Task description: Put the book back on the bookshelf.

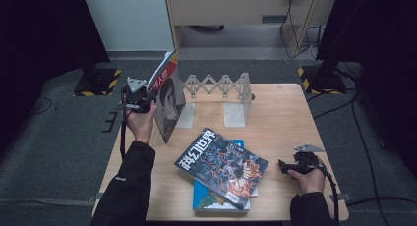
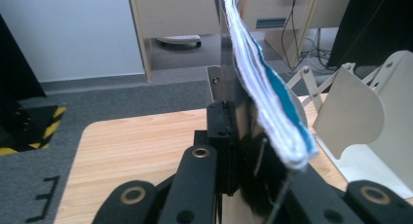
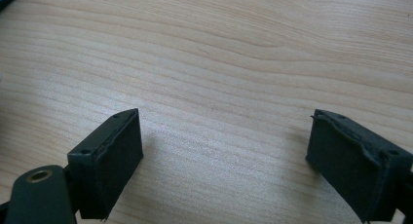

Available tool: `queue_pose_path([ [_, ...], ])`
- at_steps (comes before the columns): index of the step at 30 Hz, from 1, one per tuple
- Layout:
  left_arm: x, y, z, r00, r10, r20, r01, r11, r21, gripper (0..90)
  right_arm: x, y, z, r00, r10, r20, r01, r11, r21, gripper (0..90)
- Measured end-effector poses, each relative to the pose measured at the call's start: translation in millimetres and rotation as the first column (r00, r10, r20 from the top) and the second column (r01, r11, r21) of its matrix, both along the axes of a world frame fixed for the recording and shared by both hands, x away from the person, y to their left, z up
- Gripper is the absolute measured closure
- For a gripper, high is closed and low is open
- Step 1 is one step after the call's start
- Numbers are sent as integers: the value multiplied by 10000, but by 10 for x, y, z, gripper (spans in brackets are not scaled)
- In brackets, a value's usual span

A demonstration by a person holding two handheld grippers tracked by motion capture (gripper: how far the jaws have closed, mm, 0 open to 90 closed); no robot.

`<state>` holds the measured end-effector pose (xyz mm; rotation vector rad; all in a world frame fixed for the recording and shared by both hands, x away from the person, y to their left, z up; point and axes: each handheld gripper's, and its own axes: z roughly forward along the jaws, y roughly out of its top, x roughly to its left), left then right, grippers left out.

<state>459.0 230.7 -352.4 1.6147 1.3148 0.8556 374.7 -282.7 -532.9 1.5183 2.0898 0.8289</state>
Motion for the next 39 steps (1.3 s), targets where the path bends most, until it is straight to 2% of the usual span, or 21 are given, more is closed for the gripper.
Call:
queue_pose_path([
  [3,-23,-1,-17,10000,-8,-9,8,10000,-89,857,0,1,-1,10000,-11,19,11,10000,-1,129],
  [5,-27,20,-27,10000,-31,-50,30,9996,-292,851,-1,2,-1,10000,-20,2,20,10000,9,129],
  [10,-18,91,-8,9995,-301,11,301,9967,-757,723,-2,4,-1,10000,-33,12,33,10000,10,129],
  [14,50,112,77,9984,-562,-18,558,9948,-851,644,0,1,3,10000,8,-47,-8,10000,6,129],
  [16,89,102,136,9980,-632,-66,625,9951,-761,643,-1,1,3,10000,13,-50,-13,10000,9,129],
  [19,147,89,212,9982,-589,-144,576,9952,-787,679,1,1,3,10000,23,-56,-23,10000,5,129],
  [22,186,88,249,9986,-446,-287,414,9937,-1044,816,1,1,4,10000,26,-59,-26,10000,5,129],
  [24,198,68,255,9996,-204,-211,184,9956,-916,849,1,0,4,10000,42,-64,-42,10000,7,129],
  [29,189,-2,234,9999,108,131,-98,9968,-789,858,6,-1,4,10000,73,-42,-73,10000,-24,129],
  [31,181,-54,221,9984,429,356,-403,9967,-708,859,6,-2,4,10000,76,-39,-76,10000,-25,129],
  [39,163,-101,180,9942,793,733,-748,9953,-616,859,9,-1,5,10000,79,-56,-79,10000,-31,129],
])
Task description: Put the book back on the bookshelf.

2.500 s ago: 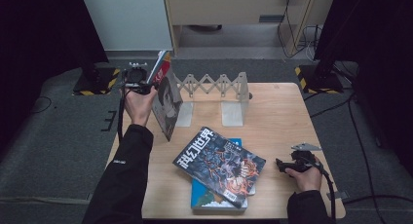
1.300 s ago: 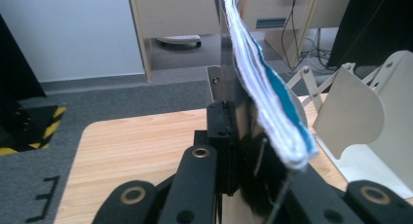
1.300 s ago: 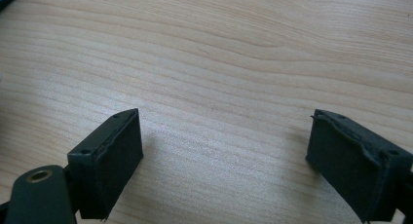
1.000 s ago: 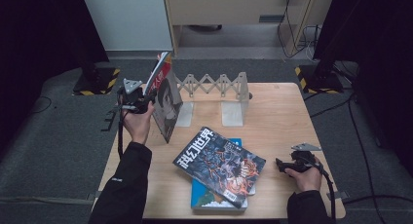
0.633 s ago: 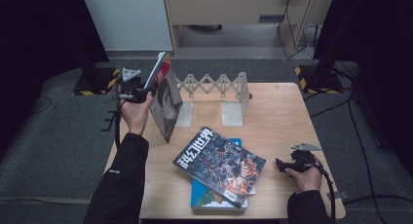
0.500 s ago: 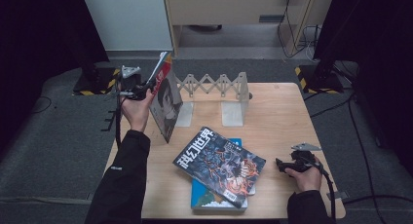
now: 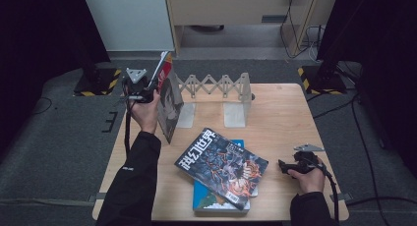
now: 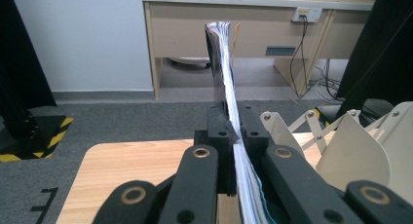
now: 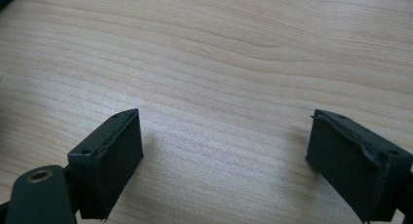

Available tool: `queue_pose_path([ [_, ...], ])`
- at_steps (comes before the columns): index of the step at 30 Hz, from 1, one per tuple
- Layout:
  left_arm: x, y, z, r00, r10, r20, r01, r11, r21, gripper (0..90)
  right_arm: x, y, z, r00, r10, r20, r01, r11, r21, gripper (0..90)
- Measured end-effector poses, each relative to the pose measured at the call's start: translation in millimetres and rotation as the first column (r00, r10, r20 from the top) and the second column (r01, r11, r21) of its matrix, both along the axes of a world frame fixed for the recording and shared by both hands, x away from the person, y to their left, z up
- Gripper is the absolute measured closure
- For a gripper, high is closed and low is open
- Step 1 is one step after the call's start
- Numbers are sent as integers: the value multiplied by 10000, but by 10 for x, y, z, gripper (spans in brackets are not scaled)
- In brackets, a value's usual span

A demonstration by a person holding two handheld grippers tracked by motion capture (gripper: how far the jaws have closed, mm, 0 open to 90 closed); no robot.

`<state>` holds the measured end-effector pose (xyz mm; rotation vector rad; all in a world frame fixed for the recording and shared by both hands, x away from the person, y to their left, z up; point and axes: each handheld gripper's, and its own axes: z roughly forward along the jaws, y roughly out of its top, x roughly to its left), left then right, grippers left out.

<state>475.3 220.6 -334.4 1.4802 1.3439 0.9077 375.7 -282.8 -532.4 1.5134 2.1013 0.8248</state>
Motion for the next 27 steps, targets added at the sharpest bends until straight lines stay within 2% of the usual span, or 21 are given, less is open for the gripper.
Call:
queue_pose_path([
  [7,-23,54,-27,10000,-93,-27,92,9997,-229,840,-2,0,-1,10000,11,17,-11,10000,1,130],
  [11,-68,69,-19,9989,-459,44,460,9983,-359,726,-5,1,1,10000,1,-5,-1,10000,0,133],
  [15,-163,75,-3,9958,-839,374,855,9954,-436,611,-4,0,29,9998,-120,-160,120,9999,-2,189],
  [18,-256,96,4,9908,-1214,593,1241,9913,-432,529,-6,-13,55,9997,-133,-210,133,9999,-5,199],
  [21,-349,137,5,9887,-1314,716,1337,9906,-288,470,-7,0,88,10000,-24,-46,24,10000,17,216],
  [25,-509,247,9,9846,-1473,946,1518,9875,-424,422,-17,12,152,9996,-111,259,107,9998,173,235],
  [27,-576,287,1,9838,-1533,930,1585,9861,-508,400,-27,17,188,9992,-88,389,79,9997,246,238],
])
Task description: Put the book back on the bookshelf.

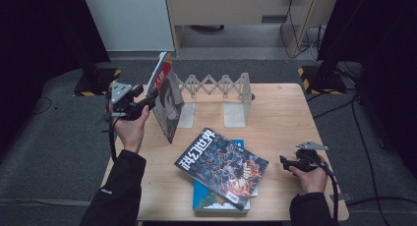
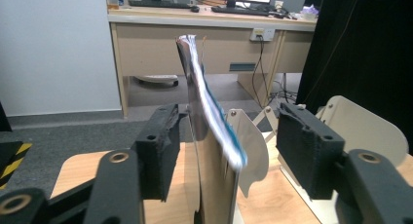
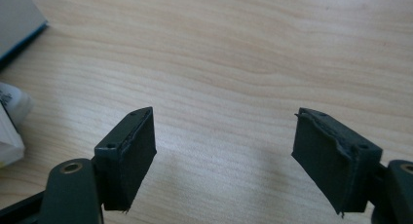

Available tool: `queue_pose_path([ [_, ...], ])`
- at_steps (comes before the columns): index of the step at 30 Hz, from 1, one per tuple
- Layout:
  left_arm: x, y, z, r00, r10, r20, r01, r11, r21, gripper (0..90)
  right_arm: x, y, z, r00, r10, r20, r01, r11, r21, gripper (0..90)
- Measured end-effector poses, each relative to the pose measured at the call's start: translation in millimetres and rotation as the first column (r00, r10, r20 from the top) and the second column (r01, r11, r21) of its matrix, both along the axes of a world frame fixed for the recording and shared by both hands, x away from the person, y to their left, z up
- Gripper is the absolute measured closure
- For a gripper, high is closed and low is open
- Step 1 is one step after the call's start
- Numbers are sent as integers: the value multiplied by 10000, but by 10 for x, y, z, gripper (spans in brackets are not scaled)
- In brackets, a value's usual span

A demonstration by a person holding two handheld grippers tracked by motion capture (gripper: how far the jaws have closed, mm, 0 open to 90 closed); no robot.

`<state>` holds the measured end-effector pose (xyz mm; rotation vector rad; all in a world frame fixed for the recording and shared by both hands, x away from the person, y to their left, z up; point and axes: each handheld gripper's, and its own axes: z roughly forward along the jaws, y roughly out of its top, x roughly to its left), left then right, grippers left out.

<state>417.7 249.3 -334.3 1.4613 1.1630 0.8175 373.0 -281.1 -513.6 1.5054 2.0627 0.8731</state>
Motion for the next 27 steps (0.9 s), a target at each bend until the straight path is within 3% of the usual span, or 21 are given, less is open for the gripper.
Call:
queue_pose_path([
  [6,-248,130,-119,9986,-502,-192,494,9978,-440,358,-37,62,121,9979,77,640,-98,9994,330,249],
  [12,-454,151,-361,9873,-1317,-893,1242,9886,-850,328,-63,129,206,9953,201,948,-251,9984,509,260],
  [18,-597,30,-735,9581,-1975,-2076,1906,9802,-529,306,-100,201,274,9922,450,1162,-532,9963,682,263],
  [22,-656,-34,-941,9430,-2292,-2411,2176,9732,-744,296,-122,246,317,9898,564,1308,-669,9948,767,263],
  [25,-650,-72,-1063,9275,-2502,-2777,2371,9681,-804,296,-138,283,349,9874,681,1431,-807,9932,841,260],
  [27,-655,-102,-1132,9224,-2587,-2866,2472,9660,-763,289,-153,320,372,9857,711,1527,-855,9923,894,266],
])
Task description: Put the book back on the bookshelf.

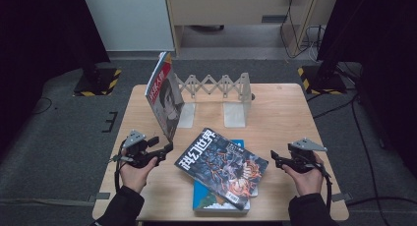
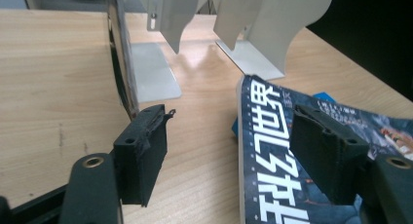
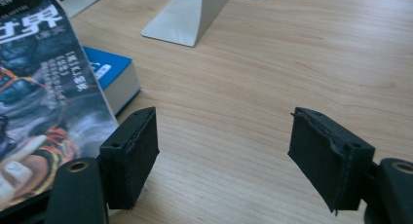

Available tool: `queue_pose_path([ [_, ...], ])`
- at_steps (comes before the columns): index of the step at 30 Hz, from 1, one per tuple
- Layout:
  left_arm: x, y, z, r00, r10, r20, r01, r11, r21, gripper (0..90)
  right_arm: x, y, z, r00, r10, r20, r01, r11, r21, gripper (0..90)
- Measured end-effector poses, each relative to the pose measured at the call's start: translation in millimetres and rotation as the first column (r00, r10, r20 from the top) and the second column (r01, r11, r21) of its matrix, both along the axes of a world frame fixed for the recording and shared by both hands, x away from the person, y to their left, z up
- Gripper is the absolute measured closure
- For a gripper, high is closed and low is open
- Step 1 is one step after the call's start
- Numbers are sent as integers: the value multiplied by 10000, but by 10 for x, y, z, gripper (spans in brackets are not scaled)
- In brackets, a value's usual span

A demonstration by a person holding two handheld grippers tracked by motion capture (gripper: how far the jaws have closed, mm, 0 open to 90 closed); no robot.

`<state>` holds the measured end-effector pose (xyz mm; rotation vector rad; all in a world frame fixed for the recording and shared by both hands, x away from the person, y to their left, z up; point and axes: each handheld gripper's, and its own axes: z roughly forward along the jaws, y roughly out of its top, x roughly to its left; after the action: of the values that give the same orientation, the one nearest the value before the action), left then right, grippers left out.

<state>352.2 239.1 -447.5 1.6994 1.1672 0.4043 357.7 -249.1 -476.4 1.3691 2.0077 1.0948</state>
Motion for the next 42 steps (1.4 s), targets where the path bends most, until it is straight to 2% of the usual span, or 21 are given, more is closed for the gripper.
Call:
queue_pose_path([
  [6,-27,-44,-108,9995,-231,-206,227,9996,-169,284,-33,144,29,9992,371,150,-374,9990,230,282],
  [9,-30,-87,-232,9972,-453,-599,443,9988,-191,284,-50,206,25,9980,623,88,-625,9978,216,315],
  [13,-14,-145,-343,9897,-864,-1140,850,9962,-170,277,-66,245,27,9968,801,3,-801,9965,231,349],
  [16,-7,-188,-388,9837,-1136,-1395,1087,9932,-419,286,-76,278,10,9950,997,-101,-995,9949,183,365],
  [23,10,-260,-495,9739,-1470,-1732,1414,9890,-438,287,-105,363,-36,9922,1237,-183,-1232,9921,242,383],
  [26,23,-302,-545,9671,-1573,-1999,1554,9875,-249,288,-107,391,-59,9901,1387,-204,-1383,9901,221,389],
  [30,32,-363,-597,9545,-1908,-2290,1854,9816,-451,289,-109,433,-88,9873,1561,-307,-1554,9876,242,390],
  [32,36,-370,-603,9530,-1946,-2321,1884,9809,-491,272,-110,453,-99,9867,1587,-358,-1580,9872,228,387],
  [34,53,-385,-626,9468,-2140,-2405,2028,9766,-710,263,-107,468,-113,9863,1602,-399,-1595,9870,208,385],
  [37,76,-385,-687,9387,-2288,-2578,2021,9712,-1262,240,-105,489,-133,9852,1647,-468,-1642,9863,153,383],
  [38,89,-380,-709,9340,-2359,-2684,2017,9681,-1489,231,-103,498,-140,9851,1652,-486,-1648,9862,120,384],
  [42,128,-369,-757,9243,-2542,-2847,2045,9597,-1930,209,-102,528,-160,9834,1714,-602,-1717,9851,-5,382],
])
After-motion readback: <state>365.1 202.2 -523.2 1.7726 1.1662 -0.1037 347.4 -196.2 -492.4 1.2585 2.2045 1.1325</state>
